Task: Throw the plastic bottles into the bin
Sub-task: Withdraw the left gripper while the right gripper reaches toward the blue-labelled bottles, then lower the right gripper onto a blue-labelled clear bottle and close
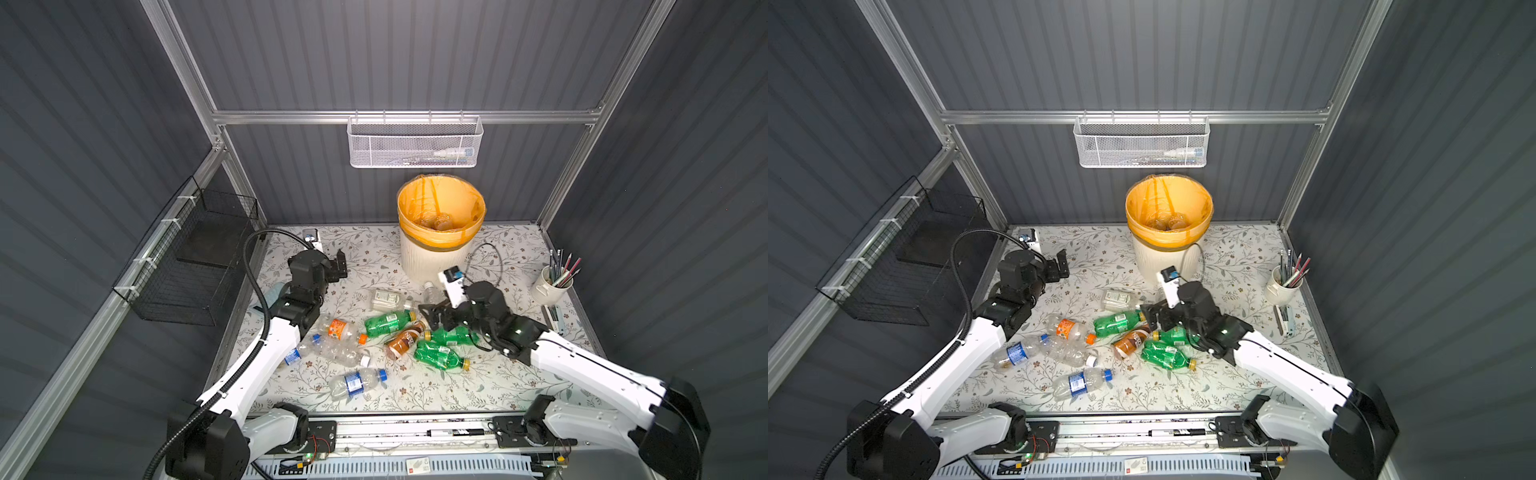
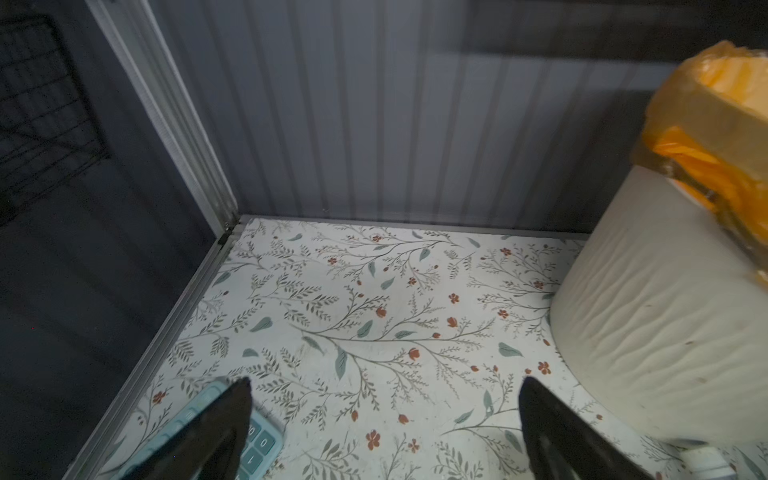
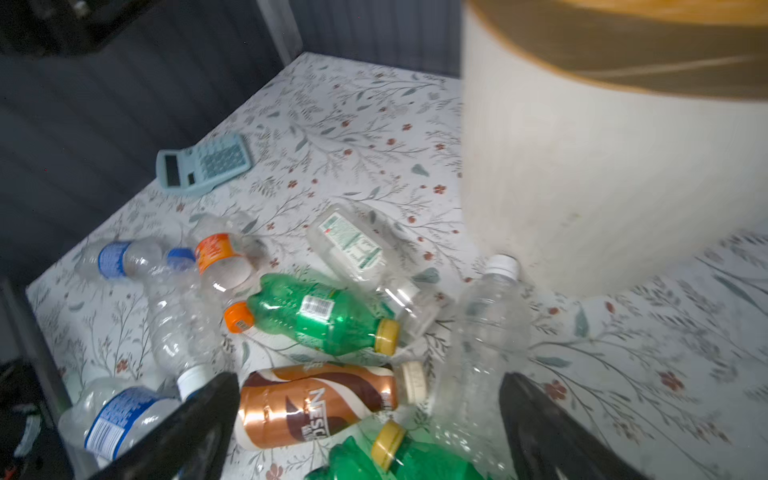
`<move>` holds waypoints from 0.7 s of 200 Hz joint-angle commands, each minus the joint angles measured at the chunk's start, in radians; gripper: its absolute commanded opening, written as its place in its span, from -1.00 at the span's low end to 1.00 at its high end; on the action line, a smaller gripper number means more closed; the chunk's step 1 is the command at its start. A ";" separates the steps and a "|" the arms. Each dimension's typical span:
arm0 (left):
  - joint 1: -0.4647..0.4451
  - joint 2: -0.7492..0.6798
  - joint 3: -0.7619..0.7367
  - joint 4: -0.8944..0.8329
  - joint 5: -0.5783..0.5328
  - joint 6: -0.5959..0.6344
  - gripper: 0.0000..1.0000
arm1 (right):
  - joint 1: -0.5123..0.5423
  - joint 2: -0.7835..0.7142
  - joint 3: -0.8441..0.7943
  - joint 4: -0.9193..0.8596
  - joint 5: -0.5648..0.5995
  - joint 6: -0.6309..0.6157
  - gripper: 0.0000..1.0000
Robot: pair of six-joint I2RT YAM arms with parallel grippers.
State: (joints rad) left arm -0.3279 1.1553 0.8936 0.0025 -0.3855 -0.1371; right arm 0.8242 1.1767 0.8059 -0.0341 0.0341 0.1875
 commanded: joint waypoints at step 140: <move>0.070 -0.089 -0.154 -0.056 -0.051 -0.154 1.00 | 0.521 0.603 0.394 -0.172 -0.078 -0.441 0.91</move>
State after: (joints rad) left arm -0.2646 1.0920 0.7353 -0.0376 -0.4152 -0.2741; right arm 1.3315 1.7378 1.1522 -0.1463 -0.0196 -0.1902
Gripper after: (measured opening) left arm 0.997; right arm 0.962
